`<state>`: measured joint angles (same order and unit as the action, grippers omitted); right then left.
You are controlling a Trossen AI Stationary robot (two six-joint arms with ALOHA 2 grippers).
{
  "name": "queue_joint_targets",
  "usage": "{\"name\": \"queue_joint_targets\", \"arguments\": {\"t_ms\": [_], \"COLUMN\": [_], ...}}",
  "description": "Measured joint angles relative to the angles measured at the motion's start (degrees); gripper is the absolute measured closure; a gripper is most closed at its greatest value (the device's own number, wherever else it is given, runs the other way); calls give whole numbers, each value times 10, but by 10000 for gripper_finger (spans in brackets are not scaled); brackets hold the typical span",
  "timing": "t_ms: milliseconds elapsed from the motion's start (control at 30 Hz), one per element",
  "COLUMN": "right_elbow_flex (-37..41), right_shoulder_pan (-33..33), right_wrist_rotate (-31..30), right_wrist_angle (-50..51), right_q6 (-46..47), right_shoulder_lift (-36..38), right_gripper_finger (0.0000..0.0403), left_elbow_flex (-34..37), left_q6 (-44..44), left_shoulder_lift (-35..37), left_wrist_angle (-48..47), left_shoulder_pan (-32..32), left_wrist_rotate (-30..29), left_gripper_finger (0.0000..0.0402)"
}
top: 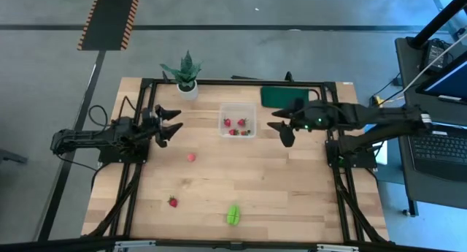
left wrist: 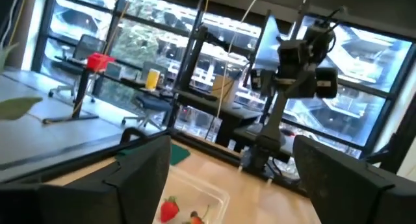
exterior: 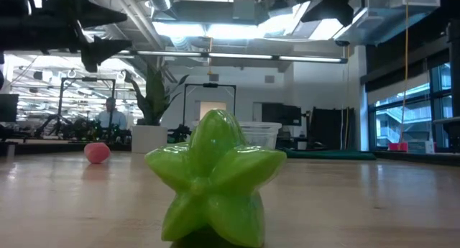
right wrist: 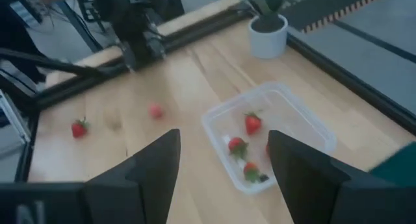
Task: Pick and placing Produce into tupperware
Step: Put the peach into the transparent container
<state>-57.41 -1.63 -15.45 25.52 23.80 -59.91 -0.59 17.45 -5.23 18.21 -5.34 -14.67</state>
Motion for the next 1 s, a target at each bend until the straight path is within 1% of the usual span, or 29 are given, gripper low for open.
{"name": "queue_joint_targets", "arguments": {"t_ms": [100,167,233,300,400,467,567,700,867,933,1000], "right_elbow_flex": [24,33,39,43,45,45,45,45,45,45,45], "right_shoulder_pan": [-2,-2,-2,-2,-2,-2,-2,-2,-2,-2,-2], "right_wrist_rotate": [0,0,0,0,0,0,0,0,0,0,0], "right_wrist_angle": [-25,-26,-26,-24,-22,-22,-22,-19,-7,-2,-2], "right_q6": [2,14,20,29,30,29,27,27,28,28,28], "right_shoulder_lift": [12,17,17,16,16,16,16,16,16,16,16], "right_gripper_finger": [169,169,169,169,169,169,169,169,169,169,169], "left_elbow_flex": [-14,-40,-81,-135,-206,-243,-285,-317,-338,-344,-346], "left_q6": [-28,-59,-81,-98,-113,-116,-116,-121,-146,-146,-122], "left_shoulder_lift": [0,-3,-12,-32,-86,-129,-195,-297,-411,-447,-477], "left_wrist_angle": [-6,-33,-106,-212,-345,-406,-430,-433,-470,-493,-504], "left_shoulder_pan": [0,0,0,0,0,1,10,38,88,105,117], "left_wrist_rotate": [13,29,39,39,39,45,76,117,129,129,131], "left_gripper_finger": [96,99,101,101,101,101,101,102,102,102,102]}}
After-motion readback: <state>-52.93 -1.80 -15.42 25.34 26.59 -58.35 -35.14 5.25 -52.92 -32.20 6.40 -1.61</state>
